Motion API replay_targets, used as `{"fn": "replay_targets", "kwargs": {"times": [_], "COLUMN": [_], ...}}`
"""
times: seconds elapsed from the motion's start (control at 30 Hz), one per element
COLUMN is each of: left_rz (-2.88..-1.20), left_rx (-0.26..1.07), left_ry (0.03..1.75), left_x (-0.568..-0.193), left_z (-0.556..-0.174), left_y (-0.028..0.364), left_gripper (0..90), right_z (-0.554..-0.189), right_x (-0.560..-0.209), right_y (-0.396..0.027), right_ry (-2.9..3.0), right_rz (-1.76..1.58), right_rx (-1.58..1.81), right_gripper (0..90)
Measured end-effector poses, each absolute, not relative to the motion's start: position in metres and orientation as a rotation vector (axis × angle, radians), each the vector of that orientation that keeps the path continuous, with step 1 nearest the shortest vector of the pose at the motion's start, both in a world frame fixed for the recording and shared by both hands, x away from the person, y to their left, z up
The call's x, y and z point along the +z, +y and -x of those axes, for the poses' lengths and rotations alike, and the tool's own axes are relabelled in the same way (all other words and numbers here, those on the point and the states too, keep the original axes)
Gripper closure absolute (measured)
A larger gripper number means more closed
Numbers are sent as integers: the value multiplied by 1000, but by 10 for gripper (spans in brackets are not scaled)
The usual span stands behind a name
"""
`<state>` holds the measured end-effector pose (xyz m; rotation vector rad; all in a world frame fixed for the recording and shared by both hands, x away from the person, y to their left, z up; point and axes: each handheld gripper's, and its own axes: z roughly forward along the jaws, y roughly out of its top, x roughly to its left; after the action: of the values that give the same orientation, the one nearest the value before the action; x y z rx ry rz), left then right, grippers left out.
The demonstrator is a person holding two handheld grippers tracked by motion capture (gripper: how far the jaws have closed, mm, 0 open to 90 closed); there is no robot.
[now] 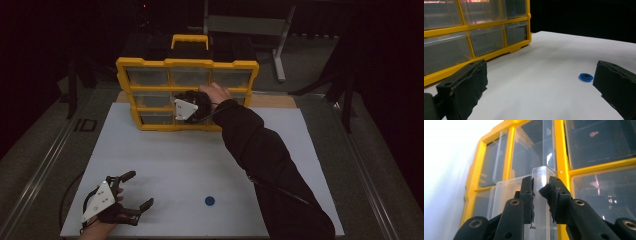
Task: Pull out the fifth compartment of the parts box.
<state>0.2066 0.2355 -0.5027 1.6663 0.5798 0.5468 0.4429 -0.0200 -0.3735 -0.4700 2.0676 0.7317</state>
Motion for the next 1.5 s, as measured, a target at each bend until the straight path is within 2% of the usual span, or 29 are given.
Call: {"fn": "replay_targets", "kwargs": {"times": [0.5,1.5], "left_rz": [-1668,-1669], "left_rx": [552,553], "left_ry": [582,582], "left_x": [-502,-503], "left_z": [-206,-207], "left_y": [235,235], "left_gripper": [0,0], "right_z": [-421,-401], "right_x": [-374,-371], "right_y": [-25,-29], "right_ry": [2077,2111], "right_rz": [496,517], "right_rx": [779,823], "right_gripper": [749,748]}}
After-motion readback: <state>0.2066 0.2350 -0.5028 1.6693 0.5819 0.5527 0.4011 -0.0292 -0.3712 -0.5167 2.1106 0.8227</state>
